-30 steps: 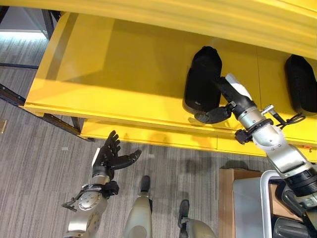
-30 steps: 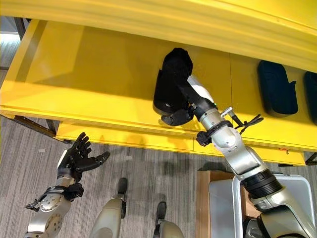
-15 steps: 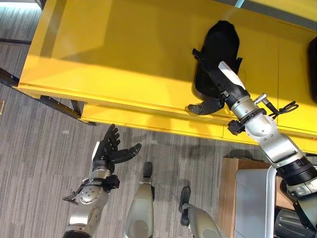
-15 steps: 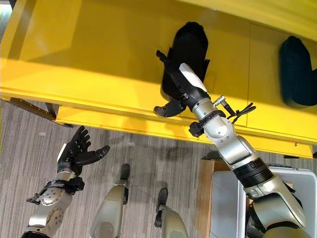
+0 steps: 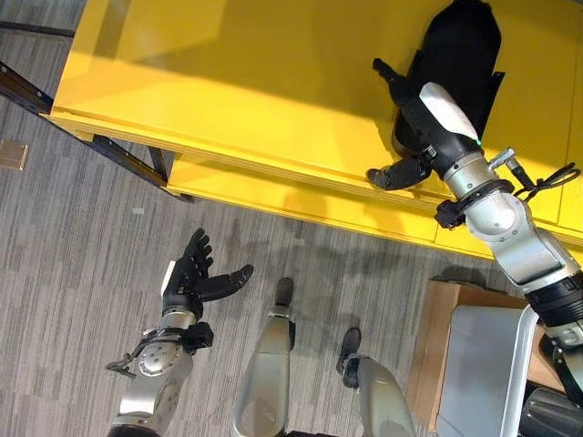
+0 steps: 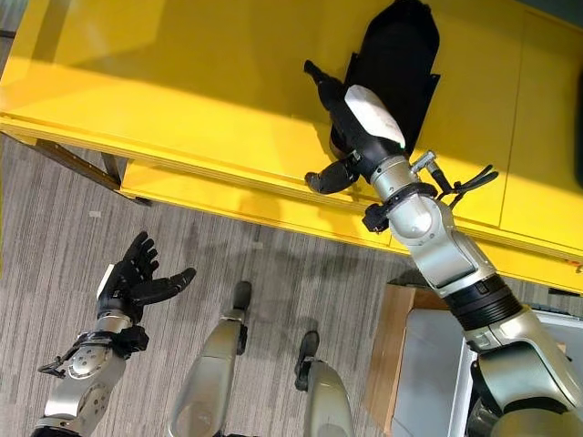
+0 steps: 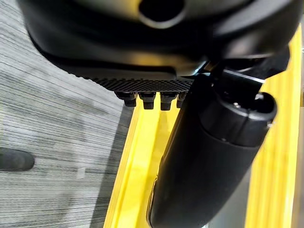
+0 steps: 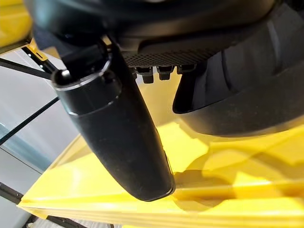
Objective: Move parts from the plastic box to the shelf.
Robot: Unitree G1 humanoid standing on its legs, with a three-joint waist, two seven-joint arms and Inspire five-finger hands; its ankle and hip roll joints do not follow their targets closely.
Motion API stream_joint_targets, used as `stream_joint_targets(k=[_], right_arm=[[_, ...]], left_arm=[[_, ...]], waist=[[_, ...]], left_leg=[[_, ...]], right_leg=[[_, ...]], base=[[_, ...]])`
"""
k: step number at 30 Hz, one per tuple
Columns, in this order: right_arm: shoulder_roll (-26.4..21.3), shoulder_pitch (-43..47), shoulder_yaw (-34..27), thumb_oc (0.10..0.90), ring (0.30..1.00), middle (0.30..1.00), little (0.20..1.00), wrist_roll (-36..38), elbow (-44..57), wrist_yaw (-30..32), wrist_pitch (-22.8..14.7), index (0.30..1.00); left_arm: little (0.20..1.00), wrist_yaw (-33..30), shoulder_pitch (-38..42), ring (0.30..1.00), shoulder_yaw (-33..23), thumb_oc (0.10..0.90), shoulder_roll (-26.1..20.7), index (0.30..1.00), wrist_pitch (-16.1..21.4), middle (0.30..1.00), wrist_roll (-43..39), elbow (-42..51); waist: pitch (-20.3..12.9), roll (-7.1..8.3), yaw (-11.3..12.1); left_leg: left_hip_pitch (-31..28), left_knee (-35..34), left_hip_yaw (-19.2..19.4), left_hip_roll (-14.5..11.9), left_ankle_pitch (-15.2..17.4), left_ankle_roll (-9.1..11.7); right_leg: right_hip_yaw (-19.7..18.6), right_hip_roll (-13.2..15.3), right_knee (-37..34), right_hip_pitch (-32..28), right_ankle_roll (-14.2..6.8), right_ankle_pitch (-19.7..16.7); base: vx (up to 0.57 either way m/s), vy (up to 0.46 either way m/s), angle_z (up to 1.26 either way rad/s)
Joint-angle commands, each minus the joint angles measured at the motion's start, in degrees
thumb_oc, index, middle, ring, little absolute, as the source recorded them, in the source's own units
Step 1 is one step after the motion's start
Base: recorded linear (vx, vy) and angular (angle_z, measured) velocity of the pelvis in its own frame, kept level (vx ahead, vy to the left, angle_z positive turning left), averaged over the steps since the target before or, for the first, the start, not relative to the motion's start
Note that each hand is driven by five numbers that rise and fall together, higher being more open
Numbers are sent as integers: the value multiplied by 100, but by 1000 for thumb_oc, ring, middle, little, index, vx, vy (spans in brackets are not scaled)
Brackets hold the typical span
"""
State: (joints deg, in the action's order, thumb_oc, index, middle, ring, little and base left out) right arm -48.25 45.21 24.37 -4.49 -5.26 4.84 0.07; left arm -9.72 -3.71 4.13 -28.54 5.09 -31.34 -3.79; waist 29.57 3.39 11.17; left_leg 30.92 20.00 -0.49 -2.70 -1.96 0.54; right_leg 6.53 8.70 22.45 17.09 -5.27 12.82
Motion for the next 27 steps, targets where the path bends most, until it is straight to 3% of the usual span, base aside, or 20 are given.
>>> stream_joint_targets(k=[1, 20, 27], right_arm=[[-568, 830, -231, 900, 1000, 1000, 1000, -200, 270, 401, -288, 1000], [-1494, 526, -487, 900, 1000, 1000, 1000, -197, 983, 167, -514, 1000], [-1624, 569, -476, 900, 1000, 1000, 1000, -128, 900, 224, -581, 1000]], left_arm=[[1000, -45, -154, 1000, -107, 900, -288, 1000, 501, 1000, -87, 631], [1000, 21, -189, 1000, -147, 900, -284, 1000, 511, 1000, -62, 657], [1000, 41, -218, 1000, -150, 900, -312, 1000, 539, 1000, -66, 662]], waist=[[-367, -100, -65], [-361, -139, -333], [-320, -155, -346]], left_leg=[[217, 531, -300, -499, 514, 274], [207, 515, -260, -547, 492, 296], [207, 562, -272, -544, 528, 308]], right_leg=[[176, 351, 14, -520, 53, 435], [73, 314, 175, -363, 98, 529], [40, 309, 280, -333, 110, 601]], base=[[0, 0, 0], [0, -2, -1], [0, 0, 0]])
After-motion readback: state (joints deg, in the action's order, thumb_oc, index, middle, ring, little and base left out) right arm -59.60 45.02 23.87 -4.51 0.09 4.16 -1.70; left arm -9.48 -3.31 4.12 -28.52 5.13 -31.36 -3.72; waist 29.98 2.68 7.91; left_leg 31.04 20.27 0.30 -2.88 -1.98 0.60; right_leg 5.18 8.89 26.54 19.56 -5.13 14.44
